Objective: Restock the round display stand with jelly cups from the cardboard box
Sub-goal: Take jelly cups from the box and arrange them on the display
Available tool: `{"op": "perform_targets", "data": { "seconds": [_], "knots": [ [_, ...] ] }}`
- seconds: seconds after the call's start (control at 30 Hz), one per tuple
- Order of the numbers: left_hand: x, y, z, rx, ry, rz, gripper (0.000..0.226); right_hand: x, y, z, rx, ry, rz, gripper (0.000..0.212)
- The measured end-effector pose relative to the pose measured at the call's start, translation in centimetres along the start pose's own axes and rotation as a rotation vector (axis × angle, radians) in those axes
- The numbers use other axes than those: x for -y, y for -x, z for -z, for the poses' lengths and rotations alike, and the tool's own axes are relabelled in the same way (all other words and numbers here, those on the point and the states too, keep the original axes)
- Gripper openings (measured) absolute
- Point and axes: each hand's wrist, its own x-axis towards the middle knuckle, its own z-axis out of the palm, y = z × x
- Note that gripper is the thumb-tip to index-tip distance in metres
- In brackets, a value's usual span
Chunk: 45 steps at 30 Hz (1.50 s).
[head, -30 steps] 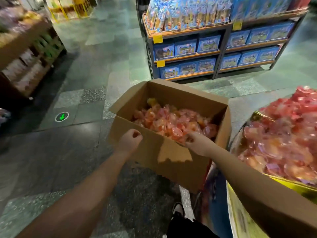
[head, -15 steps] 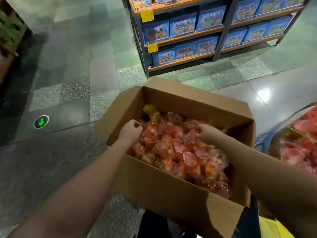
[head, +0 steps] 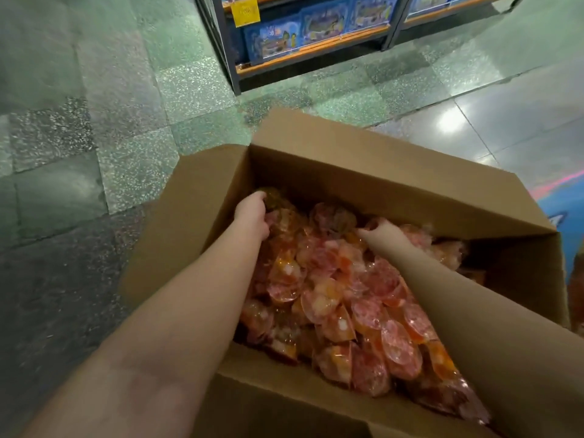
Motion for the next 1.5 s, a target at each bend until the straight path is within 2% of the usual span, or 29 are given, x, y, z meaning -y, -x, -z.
{"op": "perform_targets", "data": {
  "seconds": [0.13,0.2,0.27,0.43,0.57,0.7,0.8,0.9,0.97,1.07,1.2,1.4,1.5],
  "knots": [
    [-0.9,-2.9,-1.6,-0.043,0.144,0.138,0.02,1.5,-3.4,-1.8,0.002,0.0,-0.064,0.064],
    [-0.7,-4.3,-2.2,-0.033,0.15,0.175,0.031,2.2,-4.7,-2.5,0.028,-0.02,-0.089,0.06],
    [-0.5,-5.4,-2.8,-0.027,0.116,0.174,0.036,2.8,-5.5,-3.0,0.05,0.027,-0.103,0.06],
    [-0.2,-7.8,-4.0,-0.066,0.17,0.196,0.021,3.4,-7.3,-3.8,0.069,0.143,-0.1,0.05],
    [0.1,-9.2,-4.4,-0.101,0.206,0.24,0.023,3.3,-7.7,-4.3,0.051,0.195,-0.108,0.045],
    [0.4,-9.0,-4.3,-0.128,0.184,0.211,0.031,3.0,-7.3,-4.2,-0.009,0.097,-0.085,0.047],
    [0.9,-7.1,-3.3,-0.086,0.123,0.145,0.03,2.6,-6.7,-3.6,-0.004,-0.049,-0.096,0.053],
    [1.4,-4.8,-1.7,-0.08,0.162,0.093,0.034,1.8,-4.4,-2.0,-0.036,-0.237,-0.017,0.066],
    [1.8,-2.9,-0.5,-0.083,0.149,0.044,0.036,0.8,-2.4,-1.0,0.014,-0.355,0.008,0.071],
    [2.6,0.6,1.4,-0.069,0.061,-0.019,0.045,-1.1,1.2,0.5,0.112,-0.704,0.004,0.067],
    [5.4,7.7,3.6,0.086,-0.03,-0.079,0.052,-4.7,6.9,1.3,0.285,-1.118,0.013,0.057],
    [13.6,20.3,6.6,0.355,-0.017,-0.127,0.042,-11.7,16.9,1.5,0.456,-1.337,0.033,0.058],
    [17.8,25.9,7.5,0.461,0.012,-0.131,0.053,-15.1,21.7,2.2,0.482,-1.431,0.061,0.067]
  ]
}}
